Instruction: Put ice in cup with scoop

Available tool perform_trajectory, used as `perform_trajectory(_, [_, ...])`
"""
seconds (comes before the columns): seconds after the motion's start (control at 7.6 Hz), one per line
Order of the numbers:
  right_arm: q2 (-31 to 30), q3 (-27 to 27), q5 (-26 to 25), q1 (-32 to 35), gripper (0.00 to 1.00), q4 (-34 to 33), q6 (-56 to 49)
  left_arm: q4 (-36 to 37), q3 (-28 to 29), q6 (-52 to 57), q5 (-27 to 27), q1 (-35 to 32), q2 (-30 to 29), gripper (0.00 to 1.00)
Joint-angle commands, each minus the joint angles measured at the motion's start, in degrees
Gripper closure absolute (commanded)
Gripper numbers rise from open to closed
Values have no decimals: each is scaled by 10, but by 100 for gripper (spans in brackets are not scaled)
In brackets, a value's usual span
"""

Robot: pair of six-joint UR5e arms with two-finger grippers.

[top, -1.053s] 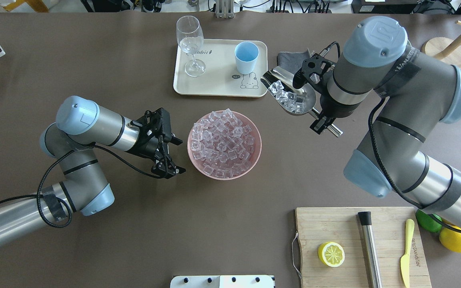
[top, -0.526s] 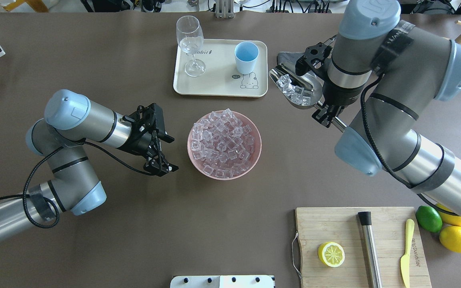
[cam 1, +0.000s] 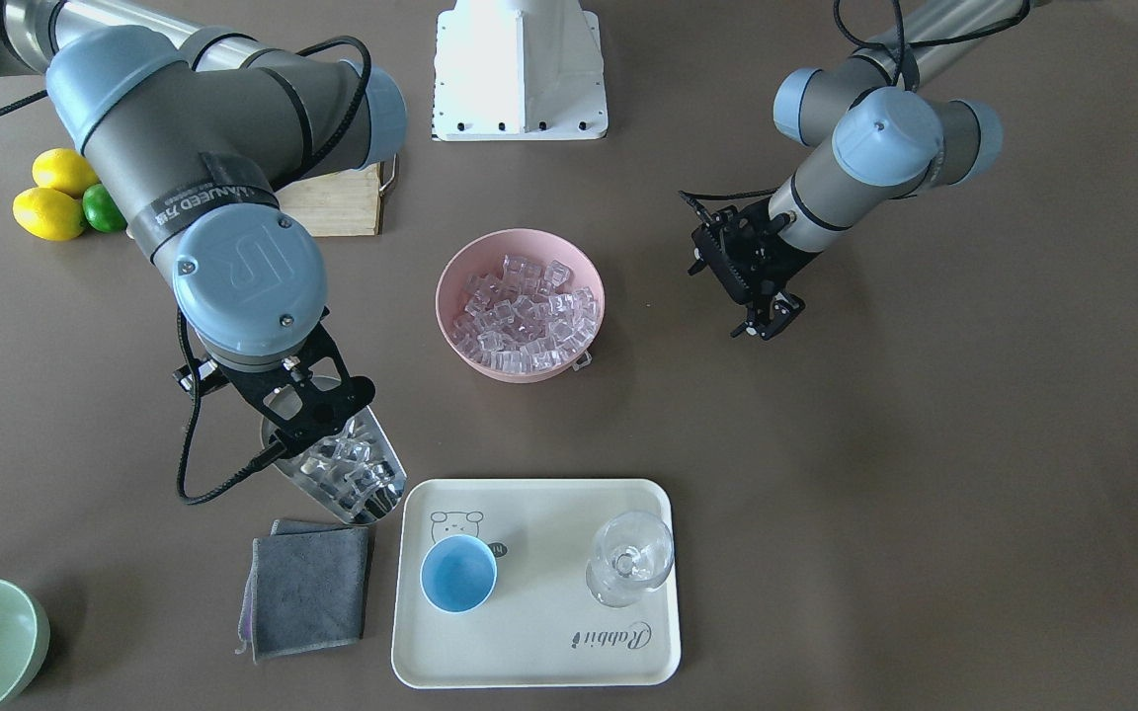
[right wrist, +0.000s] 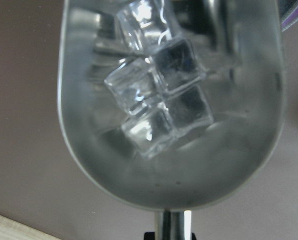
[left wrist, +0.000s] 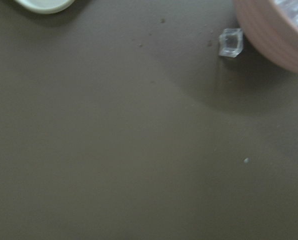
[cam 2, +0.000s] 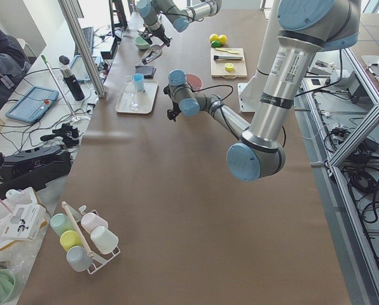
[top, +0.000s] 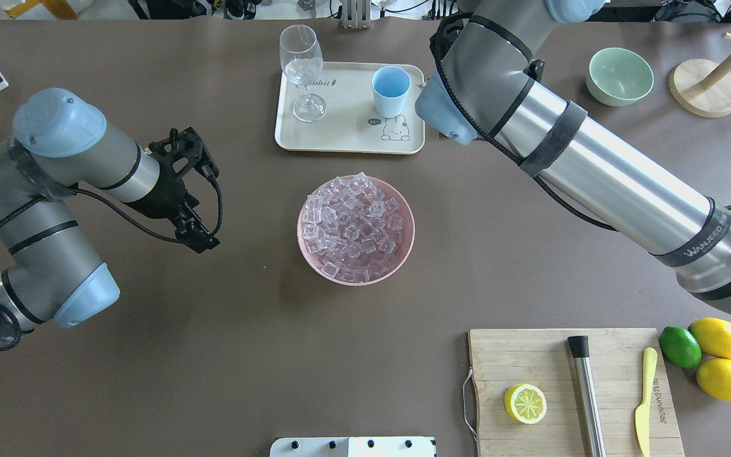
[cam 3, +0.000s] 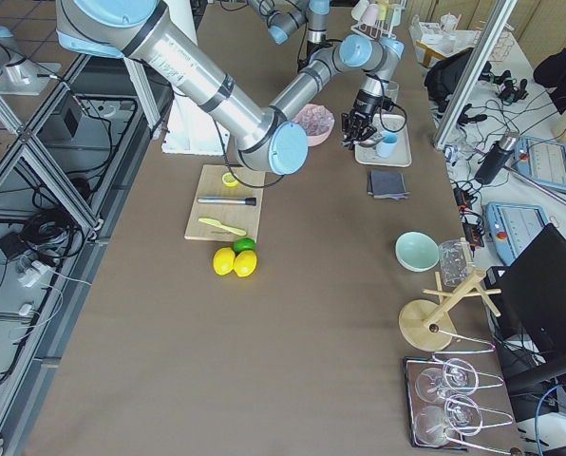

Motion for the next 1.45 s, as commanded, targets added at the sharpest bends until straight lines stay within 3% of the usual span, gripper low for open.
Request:
perform_trajectory(0.0, [54, -81, -25, 4, 100, -1, -32, 127, -51, 0, 106, -17, 26, 2])
perform_trajectory(0.26, [86, -143, -46, 4, 100, 0, -73, 157, -51, 1, 193, -15, 28, 2])
perform_trajectory(0.53, [118, -203, -53, 4, 100, 2, -100, 189, -50, 132, 216, -25, 28, 2])
perform_trajectory(0.92, [154, -266, -67, 3, 100, 3, -135, 185, -51, 133, 204, -31, 46, 2])
perform_trajectory(1.32, [182, -308, -84, 3, 100, 4, -149, 187, -51, 139, 121, -109, 89, 2])
